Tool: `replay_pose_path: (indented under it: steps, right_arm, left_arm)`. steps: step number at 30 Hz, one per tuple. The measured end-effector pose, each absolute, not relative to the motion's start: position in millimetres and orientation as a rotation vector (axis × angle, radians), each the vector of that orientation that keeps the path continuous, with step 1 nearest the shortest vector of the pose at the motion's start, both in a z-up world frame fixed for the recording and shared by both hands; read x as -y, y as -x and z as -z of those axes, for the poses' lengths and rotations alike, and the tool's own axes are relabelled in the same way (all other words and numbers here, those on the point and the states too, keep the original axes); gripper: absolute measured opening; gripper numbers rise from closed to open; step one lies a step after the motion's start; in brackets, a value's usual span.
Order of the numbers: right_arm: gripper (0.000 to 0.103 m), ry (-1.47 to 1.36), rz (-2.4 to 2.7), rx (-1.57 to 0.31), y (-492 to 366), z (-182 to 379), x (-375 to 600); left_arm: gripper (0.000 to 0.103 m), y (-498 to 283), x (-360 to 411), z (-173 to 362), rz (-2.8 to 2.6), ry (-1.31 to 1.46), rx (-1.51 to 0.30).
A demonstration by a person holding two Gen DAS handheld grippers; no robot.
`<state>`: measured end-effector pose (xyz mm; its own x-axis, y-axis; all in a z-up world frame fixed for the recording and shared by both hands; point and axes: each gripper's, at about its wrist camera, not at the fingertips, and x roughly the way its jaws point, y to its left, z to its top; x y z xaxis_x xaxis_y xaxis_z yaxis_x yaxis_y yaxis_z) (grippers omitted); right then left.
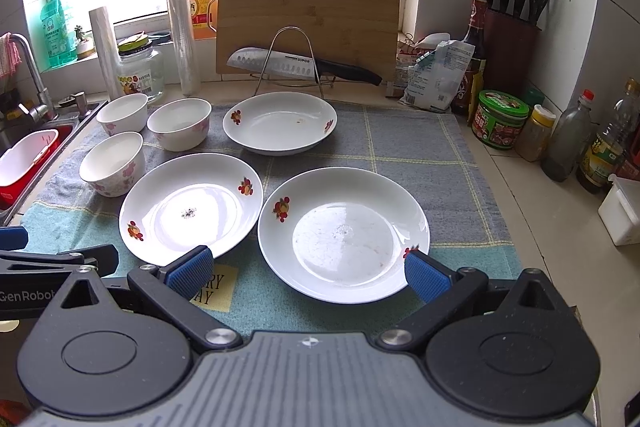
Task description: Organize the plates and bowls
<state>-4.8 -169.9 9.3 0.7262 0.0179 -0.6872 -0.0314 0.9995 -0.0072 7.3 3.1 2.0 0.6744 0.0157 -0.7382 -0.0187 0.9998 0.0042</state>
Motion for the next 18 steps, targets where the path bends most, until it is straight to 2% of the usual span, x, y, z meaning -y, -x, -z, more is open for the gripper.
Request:
replay_pose_path:
  steps: [18]
  right_arm:
    - [0.103,0.092,-0.090,-0.725,2.4,36.7,189.3]
  left_arm:
    - [0.102,-24.1,-16.3,19.9,0.072,-0.013,-0.756]
